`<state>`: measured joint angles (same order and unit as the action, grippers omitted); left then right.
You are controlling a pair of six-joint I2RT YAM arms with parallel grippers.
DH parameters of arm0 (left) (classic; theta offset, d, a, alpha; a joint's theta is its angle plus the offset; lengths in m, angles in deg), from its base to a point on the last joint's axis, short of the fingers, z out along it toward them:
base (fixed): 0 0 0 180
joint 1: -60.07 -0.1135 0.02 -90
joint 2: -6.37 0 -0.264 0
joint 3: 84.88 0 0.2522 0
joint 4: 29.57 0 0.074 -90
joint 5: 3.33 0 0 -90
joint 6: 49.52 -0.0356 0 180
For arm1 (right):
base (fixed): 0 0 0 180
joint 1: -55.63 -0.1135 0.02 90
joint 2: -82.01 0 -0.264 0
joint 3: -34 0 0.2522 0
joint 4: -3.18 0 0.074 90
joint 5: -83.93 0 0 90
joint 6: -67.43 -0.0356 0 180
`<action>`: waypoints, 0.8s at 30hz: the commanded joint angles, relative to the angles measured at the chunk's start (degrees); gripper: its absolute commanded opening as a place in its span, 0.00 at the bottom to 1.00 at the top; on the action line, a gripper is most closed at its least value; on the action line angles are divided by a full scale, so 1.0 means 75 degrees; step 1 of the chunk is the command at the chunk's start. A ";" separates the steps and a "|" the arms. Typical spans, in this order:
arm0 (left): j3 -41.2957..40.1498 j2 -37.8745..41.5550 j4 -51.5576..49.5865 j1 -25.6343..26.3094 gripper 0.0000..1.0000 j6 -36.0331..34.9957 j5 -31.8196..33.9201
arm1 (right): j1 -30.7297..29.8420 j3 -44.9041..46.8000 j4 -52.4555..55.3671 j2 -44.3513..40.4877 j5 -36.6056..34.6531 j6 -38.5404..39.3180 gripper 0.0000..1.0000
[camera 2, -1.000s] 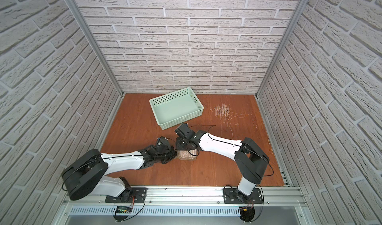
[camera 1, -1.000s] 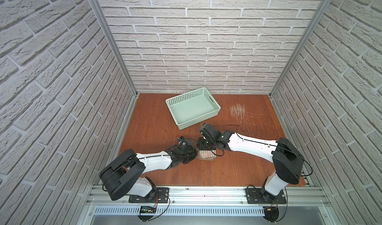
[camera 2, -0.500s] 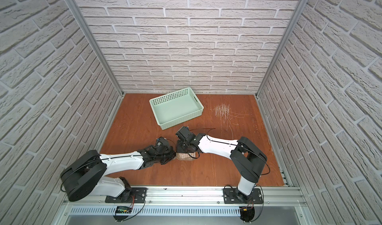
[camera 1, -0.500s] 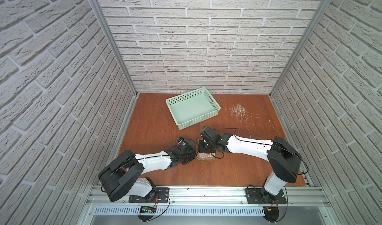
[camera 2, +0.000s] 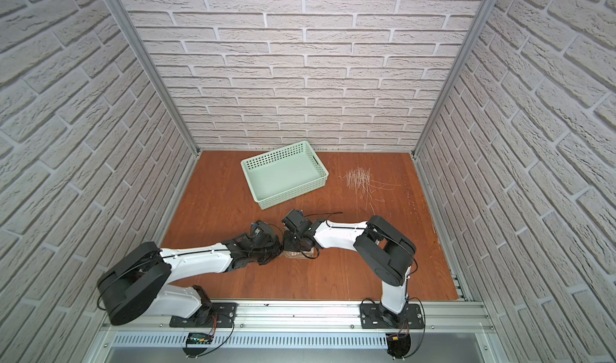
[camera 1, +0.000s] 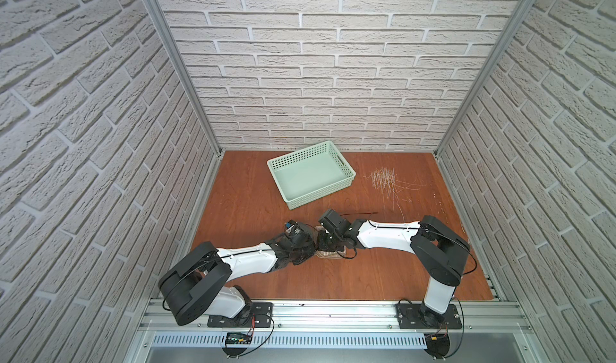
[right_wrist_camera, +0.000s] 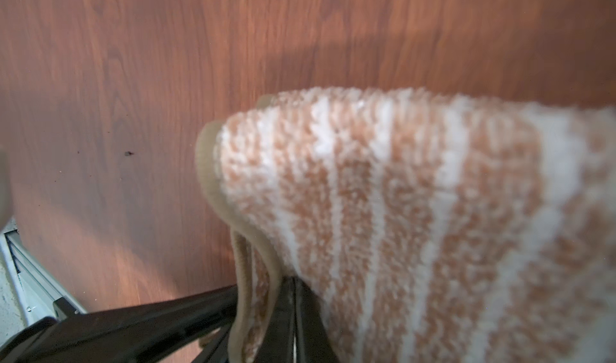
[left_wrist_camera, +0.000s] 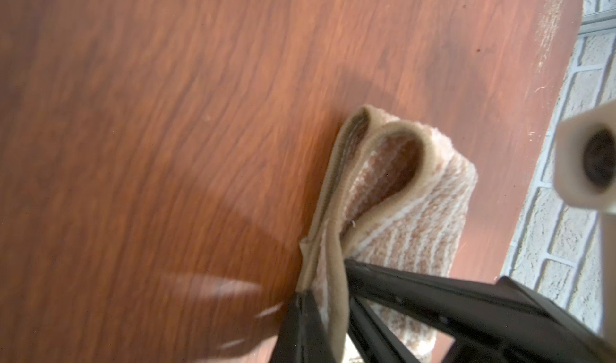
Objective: Fold the square dishcloth
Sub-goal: Smooth out the cleaning item at the center of the board.
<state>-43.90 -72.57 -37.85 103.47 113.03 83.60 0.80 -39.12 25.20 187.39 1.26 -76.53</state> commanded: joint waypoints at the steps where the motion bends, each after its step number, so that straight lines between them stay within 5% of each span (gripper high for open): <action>1: 0.0180 0.0342 -0.0452 -0.0027 0.09 -0.0023 0.0353 | -0.0051 0.0141 -0.0142 0.0198 -0.0031 -0.0150 0.07; 14: 0.0192 0.1685 -0.1652 0.0085 0.15 -0.0084 0.1273 | -0.0056 0.0144 -0.0132 0.0331 -0.0026 -0.0210 0.04; 24: 0.0761 0.2306 -0.2235 0.0059 0.11 -0.0495 0.1529 | -0.0060 -0.0665 0.0830 -0.0936 -0.0327 0.0649 0.13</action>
<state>-39.92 -56.20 -53.07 103.91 111.00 93.15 0.80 -41.70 28.54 185.45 0.82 -74.69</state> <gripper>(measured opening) 0.113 0.123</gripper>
